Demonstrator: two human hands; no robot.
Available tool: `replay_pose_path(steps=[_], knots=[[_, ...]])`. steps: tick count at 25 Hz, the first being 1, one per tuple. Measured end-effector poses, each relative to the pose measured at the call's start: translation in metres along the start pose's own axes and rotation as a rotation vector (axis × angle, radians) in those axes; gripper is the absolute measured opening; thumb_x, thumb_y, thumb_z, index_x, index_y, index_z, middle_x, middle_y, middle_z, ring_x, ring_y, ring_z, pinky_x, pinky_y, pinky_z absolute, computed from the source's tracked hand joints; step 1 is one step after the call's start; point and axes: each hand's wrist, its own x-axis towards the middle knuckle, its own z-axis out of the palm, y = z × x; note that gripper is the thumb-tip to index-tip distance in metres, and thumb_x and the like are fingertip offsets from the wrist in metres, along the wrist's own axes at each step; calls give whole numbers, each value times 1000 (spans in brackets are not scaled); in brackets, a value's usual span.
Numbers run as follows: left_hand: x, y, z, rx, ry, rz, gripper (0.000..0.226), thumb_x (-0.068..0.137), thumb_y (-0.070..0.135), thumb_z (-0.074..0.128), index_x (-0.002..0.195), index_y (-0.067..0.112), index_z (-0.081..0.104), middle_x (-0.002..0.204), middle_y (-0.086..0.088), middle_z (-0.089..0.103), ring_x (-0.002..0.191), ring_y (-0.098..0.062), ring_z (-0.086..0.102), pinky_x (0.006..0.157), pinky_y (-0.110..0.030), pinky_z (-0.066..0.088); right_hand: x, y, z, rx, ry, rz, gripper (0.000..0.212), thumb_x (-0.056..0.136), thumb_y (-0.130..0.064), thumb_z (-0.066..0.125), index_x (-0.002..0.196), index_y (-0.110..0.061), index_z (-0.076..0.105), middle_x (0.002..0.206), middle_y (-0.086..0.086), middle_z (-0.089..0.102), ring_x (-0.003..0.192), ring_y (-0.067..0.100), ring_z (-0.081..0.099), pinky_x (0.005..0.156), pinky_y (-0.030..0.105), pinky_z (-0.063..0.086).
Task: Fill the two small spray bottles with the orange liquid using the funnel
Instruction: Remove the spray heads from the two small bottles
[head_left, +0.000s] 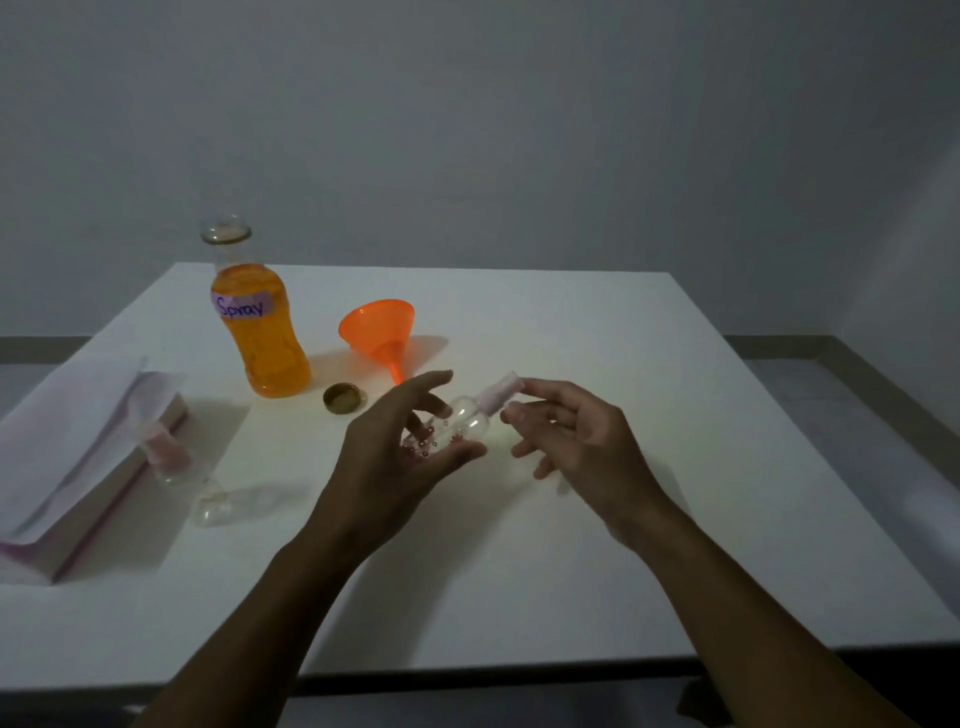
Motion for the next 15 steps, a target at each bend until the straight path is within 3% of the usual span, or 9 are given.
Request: replay_pose_path(steps=[3,8,11,14,15], knots=[[1,-1,4,-13,-66,35,62,68,51,73,125,41,49,112,18,62,98,-2,60,76,-20,56,2,-3,-1,14,6,3,42,77,-49,73,108,-21,72,82,3,78,59,20,67,53,33,50],[-2,0,8,76,-106,108,54,76,56,61,123,29,61,117,6,65,98,-8,58,77,-28,54,10,3,-3,-40,-20,-4,32,90,-34,71,79,-4,74,64,14,71,48,25,62,47,32,49],[2,-2,9,94,-125,98,48,82,54,56,123,29,60,114,10,66,97,-8,57,76,-32,54,14,5,-1,-58,-19,-52,25,92,-26,70,82,-4,75,65,12,71,52,26,65,51,33,54],[3,-7,7,69,-156,67,43,89,51,48,124,29,61,113,9,68,95,-5,61,78,-33,55,12,6,-1,-105,-46,-97,9,90,-14,73,96,-10,78,74,0,74,62,10,67,61,27,57],[3,-8,6,51,-163,57,42,90,49,48,124,29,61,113,9,69,95,-4,63,79,-31,55,11,5,-1,-130,-73,-116,14,89,-11,74,102,-13,78,81,-2,74,69,7,68,67,24,57]])
